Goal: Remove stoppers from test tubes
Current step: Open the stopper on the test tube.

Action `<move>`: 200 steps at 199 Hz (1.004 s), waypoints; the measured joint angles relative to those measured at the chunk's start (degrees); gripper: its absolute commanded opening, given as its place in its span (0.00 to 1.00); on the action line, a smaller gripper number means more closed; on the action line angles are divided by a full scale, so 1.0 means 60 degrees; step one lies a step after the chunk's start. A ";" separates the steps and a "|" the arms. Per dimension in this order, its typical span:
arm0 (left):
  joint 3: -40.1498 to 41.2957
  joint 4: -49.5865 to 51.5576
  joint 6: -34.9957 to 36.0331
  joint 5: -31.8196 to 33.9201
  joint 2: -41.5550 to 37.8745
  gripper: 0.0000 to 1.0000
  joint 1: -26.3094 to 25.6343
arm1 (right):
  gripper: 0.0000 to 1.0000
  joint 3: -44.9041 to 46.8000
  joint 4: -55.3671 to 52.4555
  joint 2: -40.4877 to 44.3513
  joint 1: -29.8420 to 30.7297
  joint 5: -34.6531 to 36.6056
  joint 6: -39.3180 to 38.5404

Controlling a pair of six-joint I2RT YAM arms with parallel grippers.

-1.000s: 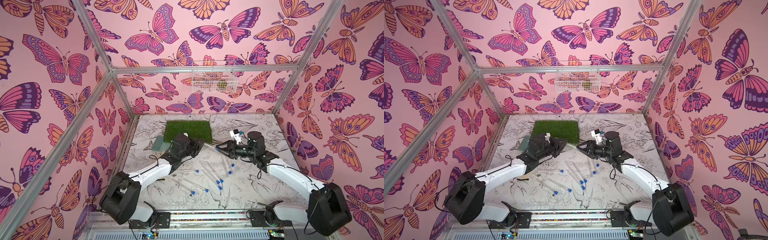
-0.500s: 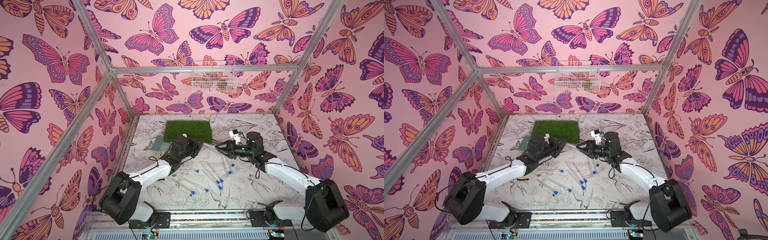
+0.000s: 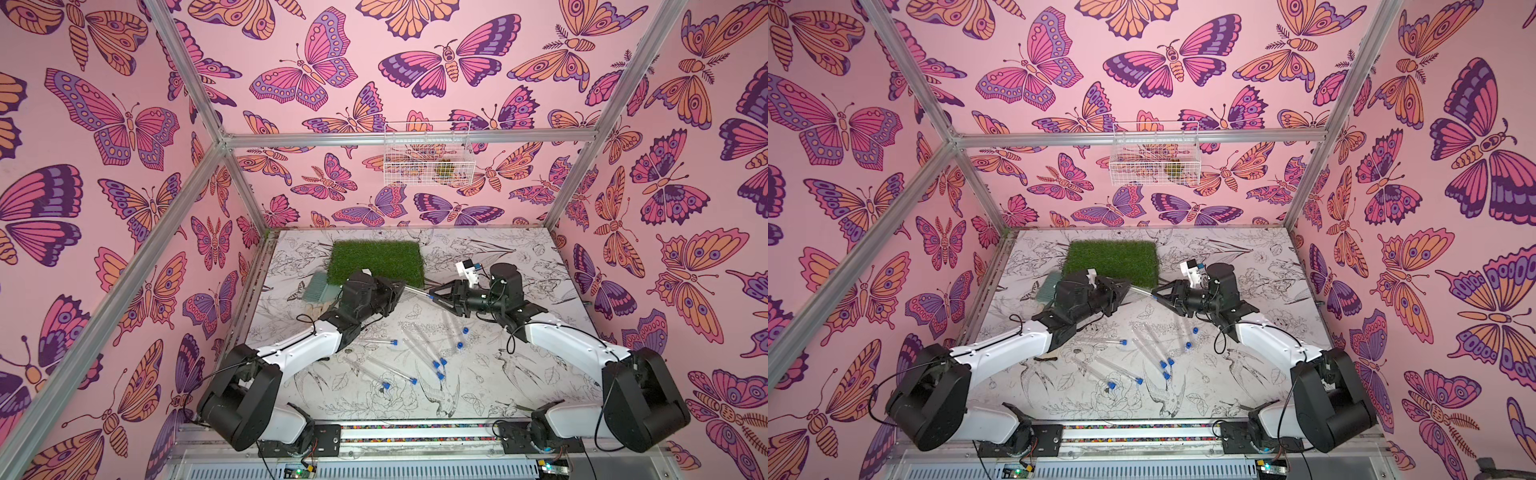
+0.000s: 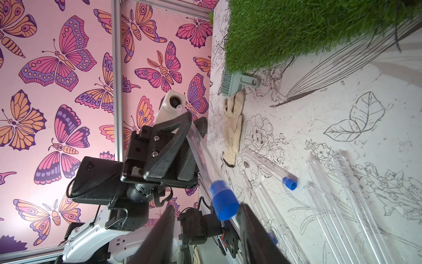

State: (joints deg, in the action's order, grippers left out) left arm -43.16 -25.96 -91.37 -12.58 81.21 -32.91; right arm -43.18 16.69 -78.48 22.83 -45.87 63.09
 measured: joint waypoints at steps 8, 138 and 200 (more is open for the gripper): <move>0.0000 0.0004 -0.0007 -0.0022 -0.0062 0.04 0.0000 | 0.55 -0.0102 -0.0455 0.0000 0.0004 0.0127 -0.0087; 0.0149 -0.0539 -0.0324 -0.0444 -0.0219 0.03 0.0171 | 0.44 -0.0084 0.1308 -0.0262 -0.0015 0.0018 0.0627; 0.0259 -0.0692 -0.0382 -0.0488 -0.0219 0.03 0.0240 | 0.37 -0.0073 0.1683 -0.0299 -0.0033 -0.0018 0.0783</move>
State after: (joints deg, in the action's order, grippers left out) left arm -41.60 -30.11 -93.67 -15.51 79.90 -31.46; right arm -43.62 26.79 -80.27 22.63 -45.98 67.79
